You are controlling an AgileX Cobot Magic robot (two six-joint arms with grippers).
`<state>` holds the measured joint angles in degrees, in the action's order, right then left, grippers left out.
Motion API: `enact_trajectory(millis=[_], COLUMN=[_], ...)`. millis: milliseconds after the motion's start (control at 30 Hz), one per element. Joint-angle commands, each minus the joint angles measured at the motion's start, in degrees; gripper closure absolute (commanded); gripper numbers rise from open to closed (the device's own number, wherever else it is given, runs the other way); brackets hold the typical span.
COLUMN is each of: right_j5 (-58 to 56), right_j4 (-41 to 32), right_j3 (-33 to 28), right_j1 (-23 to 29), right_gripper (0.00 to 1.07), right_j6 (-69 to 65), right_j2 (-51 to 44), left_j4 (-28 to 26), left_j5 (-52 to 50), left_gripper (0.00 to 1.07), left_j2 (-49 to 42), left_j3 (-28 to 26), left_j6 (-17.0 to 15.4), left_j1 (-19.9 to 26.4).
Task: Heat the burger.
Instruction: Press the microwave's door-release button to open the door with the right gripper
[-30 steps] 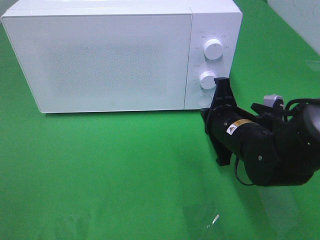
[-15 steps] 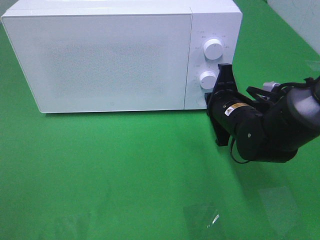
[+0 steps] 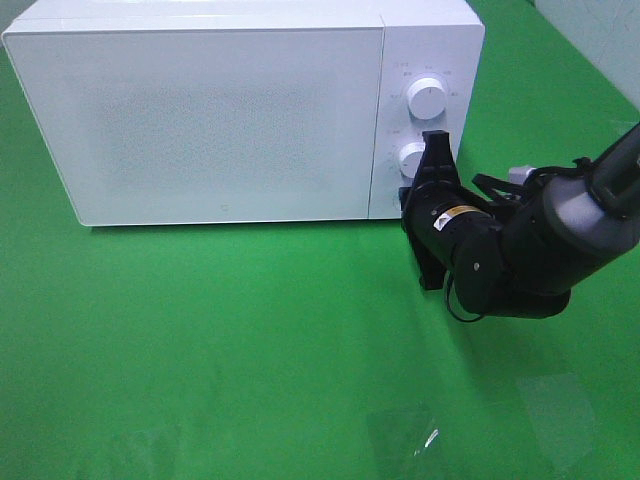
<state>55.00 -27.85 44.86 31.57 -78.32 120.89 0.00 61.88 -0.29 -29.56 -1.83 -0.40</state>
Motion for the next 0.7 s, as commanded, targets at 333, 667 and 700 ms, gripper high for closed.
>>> enact_trajectory(millis=[333, 667, 700], right_j5=[1.2, 4.8, 4.8], right_j4=[-2.3, -3.3, -3.3], right_j3=[1.7, 1.9, 1.9], right_j1=[-0.2, -0.2, -0.2], right_gripper=[1.07, 1.07, 1.07], right_j6=[0.5, 1.0, 1.0], right_j2=[3.1, 3.1, 3.1], left_j4=[0.0, 0.0, 0.0], left_j5=[-0.8, -0.8, -0.8], left_gripper=[0.05, 0.05, 0.05], left_j2=[-0.2, -0.2, -0.2], left_j3=[0.0, 0.0, 0.0], left_j6=[0.2, 0.2, 0.2], left_j1=[0.2, 0.2, 0.2])
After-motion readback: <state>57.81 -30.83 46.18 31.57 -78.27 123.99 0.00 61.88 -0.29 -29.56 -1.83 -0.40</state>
